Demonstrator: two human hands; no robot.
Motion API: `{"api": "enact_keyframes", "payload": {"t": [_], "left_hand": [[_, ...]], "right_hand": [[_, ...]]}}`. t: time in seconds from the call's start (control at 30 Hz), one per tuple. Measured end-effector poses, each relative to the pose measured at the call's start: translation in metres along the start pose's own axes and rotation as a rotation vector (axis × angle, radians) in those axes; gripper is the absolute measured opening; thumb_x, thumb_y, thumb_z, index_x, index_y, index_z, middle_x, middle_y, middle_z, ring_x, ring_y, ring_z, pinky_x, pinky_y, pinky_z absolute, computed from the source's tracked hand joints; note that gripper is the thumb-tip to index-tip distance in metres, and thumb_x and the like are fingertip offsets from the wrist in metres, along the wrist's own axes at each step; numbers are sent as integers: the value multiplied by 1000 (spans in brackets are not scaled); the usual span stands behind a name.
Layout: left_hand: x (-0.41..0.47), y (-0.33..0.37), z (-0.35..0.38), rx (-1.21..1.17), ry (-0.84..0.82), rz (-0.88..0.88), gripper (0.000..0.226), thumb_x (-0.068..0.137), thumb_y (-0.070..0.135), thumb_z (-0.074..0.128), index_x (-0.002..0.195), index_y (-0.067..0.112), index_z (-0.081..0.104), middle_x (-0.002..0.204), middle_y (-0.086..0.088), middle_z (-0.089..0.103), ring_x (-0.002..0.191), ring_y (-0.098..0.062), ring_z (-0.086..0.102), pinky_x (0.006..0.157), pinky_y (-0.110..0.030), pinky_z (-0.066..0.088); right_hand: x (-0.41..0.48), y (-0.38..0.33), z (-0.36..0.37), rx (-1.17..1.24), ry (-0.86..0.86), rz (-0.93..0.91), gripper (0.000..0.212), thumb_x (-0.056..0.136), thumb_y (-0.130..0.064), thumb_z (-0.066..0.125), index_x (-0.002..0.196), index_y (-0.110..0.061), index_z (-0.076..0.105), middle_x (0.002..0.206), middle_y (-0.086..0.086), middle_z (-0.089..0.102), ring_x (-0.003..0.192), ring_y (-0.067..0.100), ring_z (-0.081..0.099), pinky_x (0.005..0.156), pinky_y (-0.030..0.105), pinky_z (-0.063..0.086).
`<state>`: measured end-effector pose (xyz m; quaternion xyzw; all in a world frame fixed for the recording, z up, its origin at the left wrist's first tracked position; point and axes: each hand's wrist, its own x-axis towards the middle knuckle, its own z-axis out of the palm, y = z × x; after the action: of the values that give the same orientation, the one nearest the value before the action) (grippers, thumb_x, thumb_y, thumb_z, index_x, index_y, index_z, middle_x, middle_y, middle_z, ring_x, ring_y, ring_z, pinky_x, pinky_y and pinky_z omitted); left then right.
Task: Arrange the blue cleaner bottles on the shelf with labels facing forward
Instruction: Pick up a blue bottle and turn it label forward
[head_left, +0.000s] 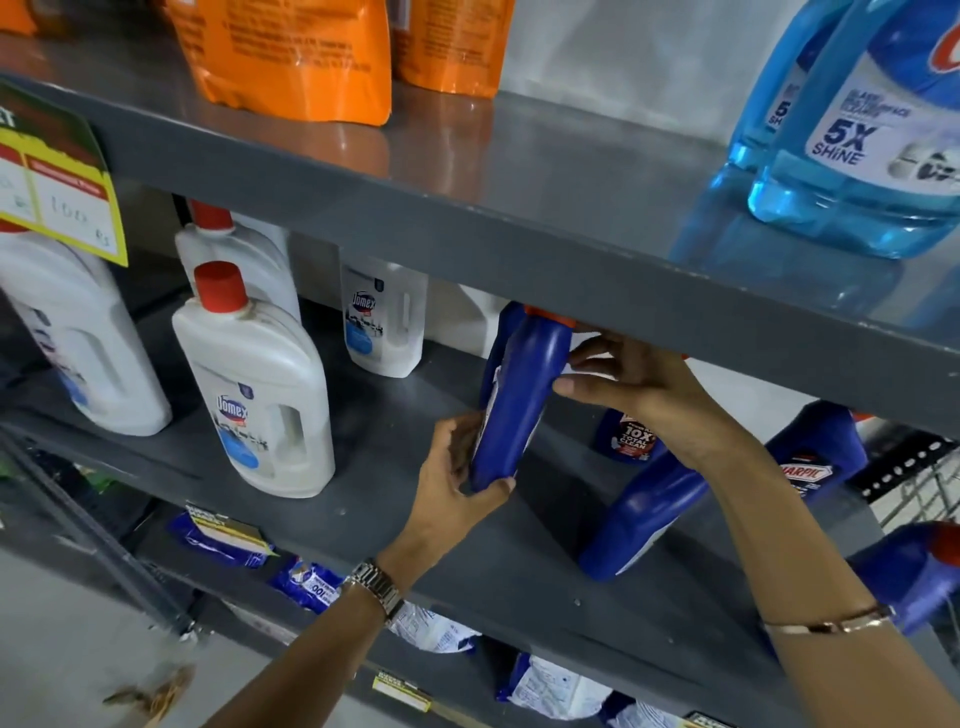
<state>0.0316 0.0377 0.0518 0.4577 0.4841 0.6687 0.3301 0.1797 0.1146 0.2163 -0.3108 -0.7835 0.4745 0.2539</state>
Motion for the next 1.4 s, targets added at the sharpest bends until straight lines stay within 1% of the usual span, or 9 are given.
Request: {"api": "enact_keyframes", "payload": {"t": [0.1, 0.17, 0.3, 0.63, 0.8, 0.97, 1.13, 1.27, 1.4], "left_hand": [[1, 1, -6, -14, -34, -36, 49, 61, 19, 72, 104, 24, 49, 103, 15, 68, 99, -9, 64, 80, -22, 54], [1, 3, -12, 11, -36, -47, 48, 61, 23, 75, 103, 22, 52, 105, 7, 66, 98, -15, 65, 80, -27, 56], [5, 6, -26, 84, -113, -49, 50, 67, 13, 81, 106, 26, 54, 102, 20, 68, 100, -11, 65, 77, -20, 55], [8, -22, -50, 208, -254, -224, 47, 76, 2, 70, 116, 16, 51, 110, 2, 67, 104, -14, 64, 86, -29, 55], [4, -35, -60, 243, -267, -244, 50, 75, 3, 71, 111, 31, 52, 110, 3, 65, 104, -14, 64, 86, -28, 55], [3, -41, -63, 172, -255, -286, 50, 76, -3, 67, 122, 9, 49, 112, 0, 64, 103, -8, 64, 79, -20, 55], [-9, -46, -58, 92, -164, -279, 52, 76, -9, 64, 120, 15, 49, 99, 12, 71, 101, -3, 64, 76, -13, 53], [-33, -43, -41, -12, 217, -167, 61, 73, -10, 67, 118, 26, 44, 118, 12, 56, 108, -6, 56, 86, -10, 50], [-82, -26, -4, 30, 259, -40, 52, 66, 40, 77, 110, 37, 50, 116, 16, 57, 109, -16, 57, 91, -25, 50]], "right_hand": [[4, -2, 4, -50, 4, -43, 33, 57, -40, 77, 86, -49, 63, 93, -26, 68, 96, -1, 60, 93, 29, 46], [4, -1, 7, -31, 10, -80, 41, 58, -35, 78, 93, -45, 61, 106, -16, 69, 103, 1, 61, 89, 23, 47], [1, 5, 18, -52, 111, -156, 40, 59, -16, 84, 85, -35, 60, 98, -7, 69, 98, 7, 65, 89, 27, 51], [-2, 47, 68, -285, 404, -23, 58, 51, -49, 82, 91, -38, 41, 89, -11, 65, 83, 12, 65, 78, 44, 56], [-2, 60, 82, -308, 409, 18, 57, 53, -53, 79, 93, -37, 41, 94, -13, 64, 86, 10, 64, 77, 39, 56], [2, 60, 93, -329, 412, 37, 58, 58, -49, 80, 99, -31, 44, 95, -15, 60, 86, 7, 60, 73, 29, 50], [-10, 64, 96, -187, 375, -9, 44, 70, -26, 77, 106, -22, 52, 104, -12, 62, 97, 7, 61, 85, 29, 52], [-53, 72, 81, -230, 381, -10, 37, 78, -14, 70, 111, -23, 57, 112, -12, 64, 104, 3, 59, 90, 23, 49], [-111, 77, 45, -147, 685, -30, 31, 75, -5, 72, 100, -21, 64, 99, -18, 64, 89, -5, 59, 79, 8, 45]]}}
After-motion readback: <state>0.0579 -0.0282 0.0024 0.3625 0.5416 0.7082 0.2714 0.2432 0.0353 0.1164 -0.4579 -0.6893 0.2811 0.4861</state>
